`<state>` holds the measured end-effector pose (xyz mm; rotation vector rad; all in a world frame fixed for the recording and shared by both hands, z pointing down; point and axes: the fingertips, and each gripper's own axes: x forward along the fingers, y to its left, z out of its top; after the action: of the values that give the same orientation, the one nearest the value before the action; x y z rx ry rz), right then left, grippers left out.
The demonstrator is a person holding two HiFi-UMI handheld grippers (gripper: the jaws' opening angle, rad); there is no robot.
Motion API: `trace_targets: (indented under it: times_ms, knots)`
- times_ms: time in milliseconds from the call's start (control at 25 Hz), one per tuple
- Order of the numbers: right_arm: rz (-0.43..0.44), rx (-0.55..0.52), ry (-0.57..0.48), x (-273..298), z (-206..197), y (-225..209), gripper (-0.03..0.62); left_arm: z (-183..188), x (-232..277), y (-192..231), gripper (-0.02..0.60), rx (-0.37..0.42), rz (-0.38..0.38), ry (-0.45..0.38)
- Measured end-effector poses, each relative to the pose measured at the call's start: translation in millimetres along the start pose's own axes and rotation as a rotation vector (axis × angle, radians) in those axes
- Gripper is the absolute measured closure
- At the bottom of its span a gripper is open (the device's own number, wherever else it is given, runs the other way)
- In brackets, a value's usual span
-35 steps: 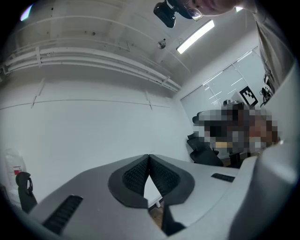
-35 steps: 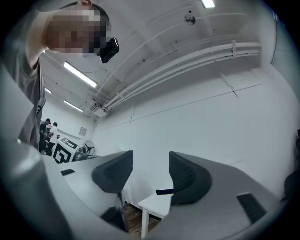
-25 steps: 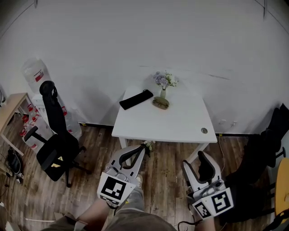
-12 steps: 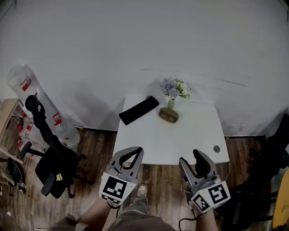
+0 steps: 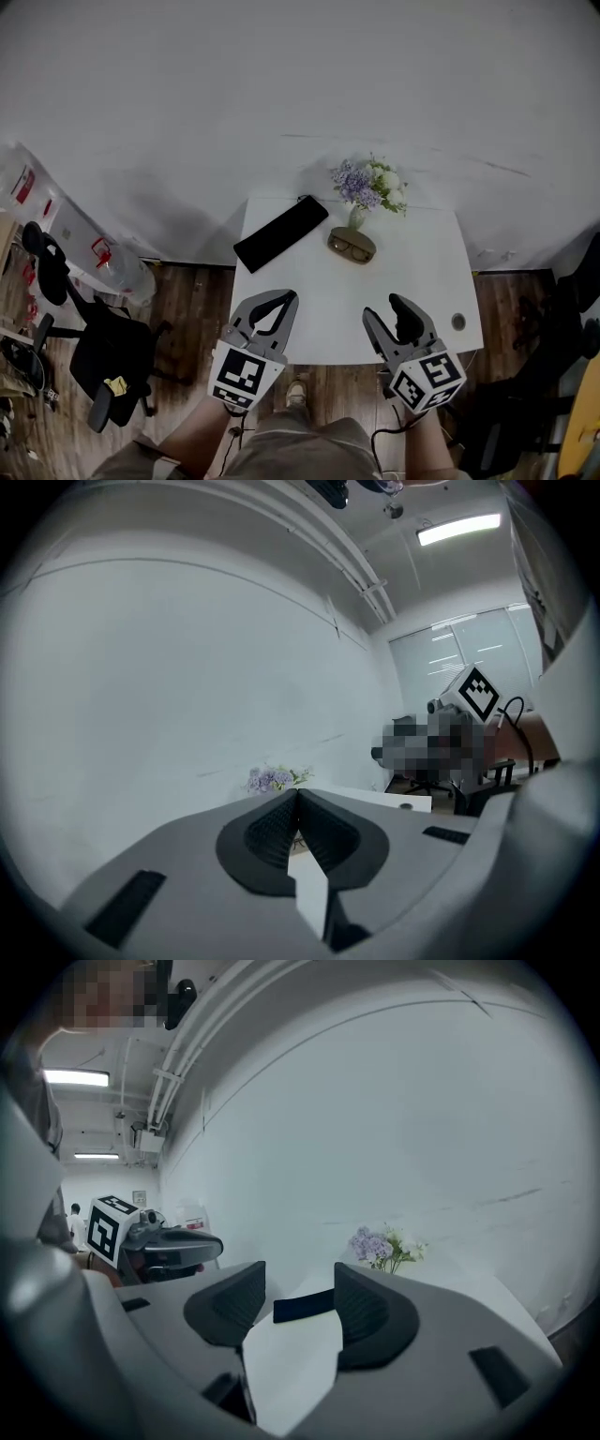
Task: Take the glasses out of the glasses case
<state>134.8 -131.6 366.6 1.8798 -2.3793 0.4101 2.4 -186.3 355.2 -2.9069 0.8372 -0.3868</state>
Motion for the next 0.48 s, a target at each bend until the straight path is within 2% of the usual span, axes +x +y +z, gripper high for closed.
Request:
trace_targets:
  times_ms: [200,480]
  knots:
    - [-0.023,0.027,0.087,25,-25,-34,0.352,-14,34,3,0.566,-0.025,-0.017,0.045]
    - [0.054,0.043,0.214,63,-70,-73,0.352,-39,70,6,0.566,-0.079,0.054,0.125]
